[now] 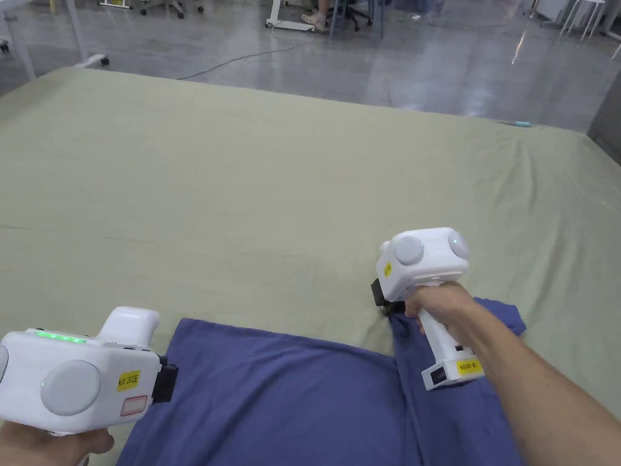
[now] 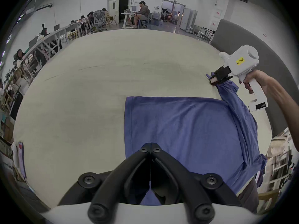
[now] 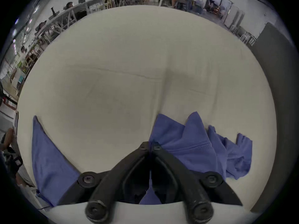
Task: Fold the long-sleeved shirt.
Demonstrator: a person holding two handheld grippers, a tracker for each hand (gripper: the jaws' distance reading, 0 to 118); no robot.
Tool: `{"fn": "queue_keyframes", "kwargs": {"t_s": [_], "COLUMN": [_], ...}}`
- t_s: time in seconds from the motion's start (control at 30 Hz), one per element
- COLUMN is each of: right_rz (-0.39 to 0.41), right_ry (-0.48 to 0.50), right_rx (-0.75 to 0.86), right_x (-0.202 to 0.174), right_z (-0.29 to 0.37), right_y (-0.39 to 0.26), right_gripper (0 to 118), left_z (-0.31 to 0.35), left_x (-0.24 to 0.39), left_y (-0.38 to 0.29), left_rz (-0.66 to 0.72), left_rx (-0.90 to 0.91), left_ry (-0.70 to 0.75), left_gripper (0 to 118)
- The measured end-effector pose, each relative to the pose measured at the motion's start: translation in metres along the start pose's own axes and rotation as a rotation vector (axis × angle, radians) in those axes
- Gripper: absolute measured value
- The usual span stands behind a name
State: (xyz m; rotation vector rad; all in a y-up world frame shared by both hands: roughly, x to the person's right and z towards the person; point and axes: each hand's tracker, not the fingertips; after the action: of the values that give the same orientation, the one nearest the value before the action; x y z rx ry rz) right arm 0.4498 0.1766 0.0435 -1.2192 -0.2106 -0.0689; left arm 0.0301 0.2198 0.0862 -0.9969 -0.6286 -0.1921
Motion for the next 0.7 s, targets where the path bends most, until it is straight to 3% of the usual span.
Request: {"fn": "queue_keyframes", "kwargs": {"t_s": [0.07, 0.27, 0.43, 0.6, 0.7], "right_rz": [-0.009, 0.078, 0.077, 0.077, 0.067], "right_ry": [-0.014, -0.001, 0.128, 0.200, 0.185], "right_rx": [0.082, 0.214, 0.280, 0.144, 0.048], "right_x": [0.000, -0.003, -0.006, -0.017, -0.028], "right_z": [0.033, 0.156, 0.234, 0.230, 0.195], "right_y": [-0.002, -0.040, -0.140, -0.259, -0.312], "right_gripper": [0, 0, 0, 0, 0], "left_z": [0.008, 0.038, 0.066, 0.087, 0.095], "left_x": [0.002, 0.007, 0.013, 0.019, 0.024], "left_y": [-0.002, -0.005, -0.015, -0.033, -0.042], "left_rz": [-0.003, -0.023, -0.015, -0.003, -0.005], "left_rx": [0.008, 0.050, 0.097, 0.118, 0.120], "left_ry": [0.000, 0.001, -0.007, -0.013, -0.023], "left_gripper": [0, 0, 0, 0, 0]}}
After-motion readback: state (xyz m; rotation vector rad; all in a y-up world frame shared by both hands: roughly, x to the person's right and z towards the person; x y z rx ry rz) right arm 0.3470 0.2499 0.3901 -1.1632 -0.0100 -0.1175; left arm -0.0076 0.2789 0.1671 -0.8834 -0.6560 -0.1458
